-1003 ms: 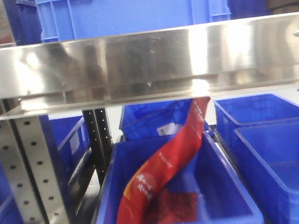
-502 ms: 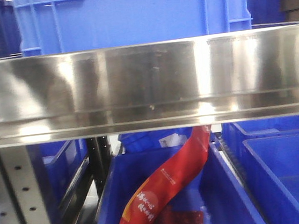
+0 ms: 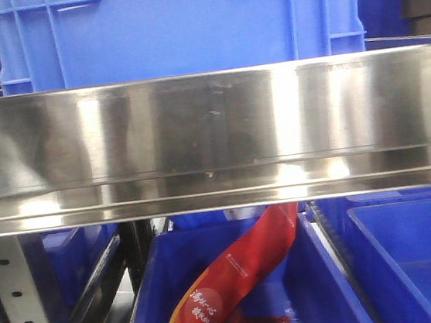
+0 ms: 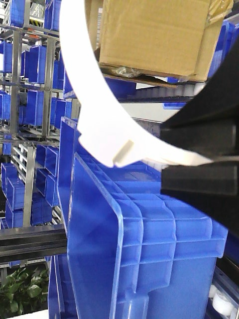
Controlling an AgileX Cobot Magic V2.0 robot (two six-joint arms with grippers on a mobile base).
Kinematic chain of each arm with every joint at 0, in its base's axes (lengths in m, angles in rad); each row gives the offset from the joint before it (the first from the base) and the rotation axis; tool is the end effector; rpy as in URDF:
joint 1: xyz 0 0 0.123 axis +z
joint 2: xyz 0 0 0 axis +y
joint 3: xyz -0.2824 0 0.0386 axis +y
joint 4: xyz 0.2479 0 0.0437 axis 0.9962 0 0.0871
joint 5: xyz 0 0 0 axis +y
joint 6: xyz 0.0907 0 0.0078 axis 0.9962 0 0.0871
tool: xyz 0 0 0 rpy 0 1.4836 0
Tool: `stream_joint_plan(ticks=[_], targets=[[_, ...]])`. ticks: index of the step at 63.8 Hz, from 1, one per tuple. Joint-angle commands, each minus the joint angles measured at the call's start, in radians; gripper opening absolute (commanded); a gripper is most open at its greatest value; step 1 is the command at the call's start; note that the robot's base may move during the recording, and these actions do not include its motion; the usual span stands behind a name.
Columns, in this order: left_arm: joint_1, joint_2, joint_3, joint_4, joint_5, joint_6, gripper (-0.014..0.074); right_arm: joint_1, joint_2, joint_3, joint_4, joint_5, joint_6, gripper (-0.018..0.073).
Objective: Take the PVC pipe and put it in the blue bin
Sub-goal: 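Align the base in front of an open blue bin on the shelf, then lower the clamp into the blue bin and open both grippers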
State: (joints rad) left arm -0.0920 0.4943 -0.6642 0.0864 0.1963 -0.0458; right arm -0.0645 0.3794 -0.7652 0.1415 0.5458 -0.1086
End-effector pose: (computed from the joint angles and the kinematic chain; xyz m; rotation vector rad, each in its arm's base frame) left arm 0.0972 -0.0074 0.3814 0.0853 1.5070 -0.0299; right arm 0.0561 0.0031 0.3909 0.0071 1.6390 0.0203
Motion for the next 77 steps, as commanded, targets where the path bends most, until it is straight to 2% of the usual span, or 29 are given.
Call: stream_joint_plan(ticks=[1, 5, 15, 18, 24, 31, 39, 46, 52, 66, 77], targets=[[-0.008, -0.002, -0.008, -0.004, -0.031, -0.008, -0.0111, 0.003, -0.002, -0.001, -0.008, -0.031, -0.006, -0.0162], [-0.008, -0.002, -0.008, -0.004, -0.031, -0.008, -0.0111, 0.003, -0.002, -0.001, -0.008, -0.048, -0.006, -0.0162], [-0.006, -0.002, -0.008, -0.004, -0.035, -0.008, -0.0111, 0.003, 0.002, -0.001, -0.008, -0.296, -0.006, -0.0162], [-0.006, -0.002, -0.008, -0.008, -0.035, -0.008, -0.0111, 0.003, 0.004, -0.001, -0.008, -0.323, -0.006, -0.0162], [-0.006, 0.016, -0.009, -0.017, -0.035, -0.008, -0.0111, 0.003, 0.023, -0.001, -0.032, -0.325, -0.006, -0.0162], [-0.008, 0.054, -0.036, -0.077, -0.043, -0.008, -0.0111, 0.004, 0.084, -0.001, -0.054, -0.317, -0.006, -0.0162], [-0.025, 0.14, -0.137, -0.068, -0.038, 0.008, -0.0111, 0.011, 0.188, -0.031, -0.054, -0.285, -0.006, -0.0162], [-0.08, 0.235, -0.264, -0.066, 0.029, 0.069, -0.0111, 0.039, 0.3, -0.101, -0.054, -0.191, -0.006, -0.0162], [-0.149, 0.325, -0.352, -0.066, 0.068, 0.069, -0.0111, 0.085, 0.404, -0.178, -0.054, -0.122, -0.006, -0.0162], [-0.29, 0.559, -0.54, -0.06, 0.07, 0.069, -0.0111, 0.215, 0.647, -0.381, -0.05, -0.048, -0.006, -0.0162], [-0.325, 0.755, -0.714, -0.06, 0.054, 0.069, -0.0111, 0.306, 0.852, -0.571, -0.027, -0.057, -0.006, -0.0162]])
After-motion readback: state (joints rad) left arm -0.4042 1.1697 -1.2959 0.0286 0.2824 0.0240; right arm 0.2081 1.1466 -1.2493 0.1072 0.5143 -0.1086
